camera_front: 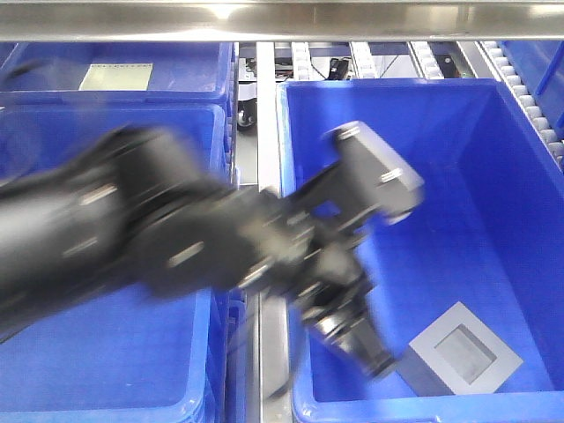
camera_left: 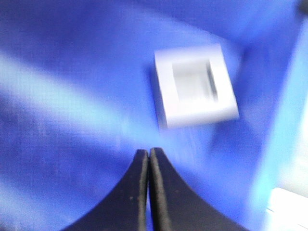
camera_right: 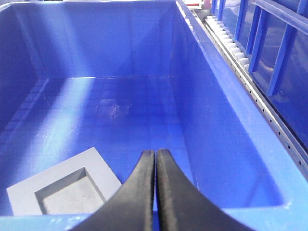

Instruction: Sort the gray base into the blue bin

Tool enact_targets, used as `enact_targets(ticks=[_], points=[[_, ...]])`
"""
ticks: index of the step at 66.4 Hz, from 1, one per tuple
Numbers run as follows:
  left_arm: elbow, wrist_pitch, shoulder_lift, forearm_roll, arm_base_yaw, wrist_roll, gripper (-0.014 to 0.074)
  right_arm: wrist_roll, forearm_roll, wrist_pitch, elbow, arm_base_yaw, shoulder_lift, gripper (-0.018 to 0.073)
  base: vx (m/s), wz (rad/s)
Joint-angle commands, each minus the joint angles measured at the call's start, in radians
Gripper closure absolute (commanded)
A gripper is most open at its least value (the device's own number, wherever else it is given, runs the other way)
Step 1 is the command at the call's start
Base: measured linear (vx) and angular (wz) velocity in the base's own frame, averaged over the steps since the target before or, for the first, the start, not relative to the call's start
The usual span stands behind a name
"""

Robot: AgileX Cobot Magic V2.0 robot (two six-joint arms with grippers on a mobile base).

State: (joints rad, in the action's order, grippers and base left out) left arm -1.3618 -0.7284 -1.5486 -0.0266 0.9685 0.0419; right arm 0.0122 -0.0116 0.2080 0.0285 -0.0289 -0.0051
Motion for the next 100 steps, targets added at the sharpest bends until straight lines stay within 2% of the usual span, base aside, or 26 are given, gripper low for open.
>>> enact_targets(ticks=[1, 11, 18, 31, 36, 56, 67, 100], points=[[0.087, 0.147, 0.134, -0.002, 0.005, -0.061, 0.0603, -0.012, 0.005, -0.058, 0.001, -0.003, 0.018, 0.0564, 0.0, 0.0], [0.283, 0.319, 0.302, -0.002, 0.005, -0.077, 0.0603, -0.012, 0.005, -0.058, 0.001, -0.003, 0.018, 0.0564, 0.0, 0.0], [0.402, 0.385, 0.423, -0.002, 0.002, -0.077, 0.0603, -0.012, 0.005, -0.058, 0.001, -0.003, 0.018, 0.0564, 0.0, 0.0], [0.58, 0.397, 0.656, -0.002, 0.002, -0.077, 0.0603, -0.012, 0.005, -0.058, 0.001, -0.003, 0.018, 0.0564, 0.0, 0.0], [0.643, 0.4, 0.758, -0.002, 0.002, -0.1, 0.0603, -0.012, 0.005, -0.058, 0.001, -0.003, 0.018, 0.0564, 0.0, 0.0], [0.816, 0.369, 1.074, -0.01, 0.002, -0.114, 0.0603, -0.012, 0.005, -0.058, 0.001, -0.003, 0.018, 0.0564, 0.0, 0.0], [0.838, 0.35, 1.145, -0.009, 0.002, -0.11, 0.0603, -0.012, 0.005, -0.058, 0.001, -0.003, 0.018, 0.0564, 0.0, 0.0], [0.838, 0.352, 1.145, -0.009, 0.002, -0.11, 0.0603, -0.012, 0.005, -0.058, 0.001, -0.003, 0.018, 0.0564, 0.0, 0.0]])
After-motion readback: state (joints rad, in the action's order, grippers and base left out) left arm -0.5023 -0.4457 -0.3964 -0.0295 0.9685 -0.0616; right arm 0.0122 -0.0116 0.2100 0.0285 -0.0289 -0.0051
